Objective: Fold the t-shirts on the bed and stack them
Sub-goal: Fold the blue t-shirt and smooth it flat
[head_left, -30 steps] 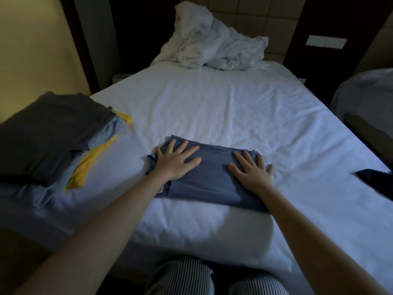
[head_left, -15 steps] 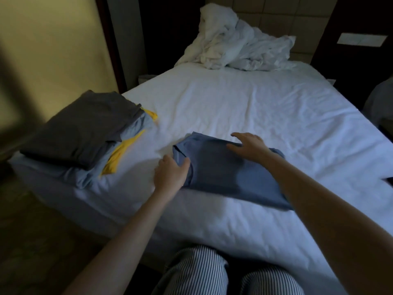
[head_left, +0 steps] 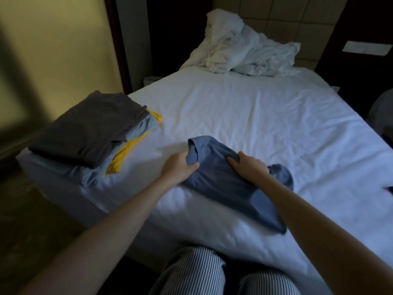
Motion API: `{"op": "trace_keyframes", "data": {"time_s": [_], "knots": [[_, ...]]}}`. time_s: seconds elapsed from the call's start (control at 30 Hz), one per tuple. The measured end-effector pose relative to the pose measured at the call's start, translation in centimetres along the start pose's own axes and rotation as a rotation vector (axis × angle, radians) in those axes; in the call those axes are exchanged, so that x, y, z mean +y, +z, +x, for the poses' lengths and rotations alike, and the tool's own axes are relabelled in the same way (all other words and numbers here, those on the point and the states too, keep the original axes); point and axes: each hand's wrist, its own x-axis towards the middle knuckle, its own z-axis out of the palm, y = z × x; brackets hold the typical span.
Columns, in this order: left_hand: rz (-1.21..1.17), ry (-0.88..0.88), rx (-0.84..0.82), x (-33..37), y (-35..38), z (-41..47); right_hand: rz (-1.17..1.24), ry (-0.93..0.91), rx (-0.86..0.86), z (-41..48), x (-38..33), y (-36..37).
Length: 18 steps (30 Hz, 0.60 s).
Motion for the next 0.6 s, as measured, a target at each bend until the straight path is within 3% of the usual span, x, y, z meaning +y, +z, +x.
{"op": "trace_keyframes", "data": {"time_s": [0.17, 0.27, 0.4, 0.47, 0.6], "knots": [[0.318, 0.195, -0.060, 1.3, -2.4, 2.7, 0.441, 0.153, -0.235, -4.5, 0.2, 0.0], [0.458, 0.197, 0.077, 1.6, -1.1, 1.4, 0.485, 0.147, -0.134, -6.8, 1.4, 0.1], [0.224, 0.034, 0.265, 0.8, 0.4, -3.5, 0.572, 0.105, 0.030, -8.1, 1.7, 0.3], [0.107, -0.093, 0.168, 0.8, 1.2, -6.3, 0.655, 0.131, 0.028, -8.4, 1.6, 0.4], [-0.240, -0.129, -0.033, 2.3, 2.6, -9.0, 0.638, 0.139, 0.024, -9.0, 1.1, 0.6]]}}
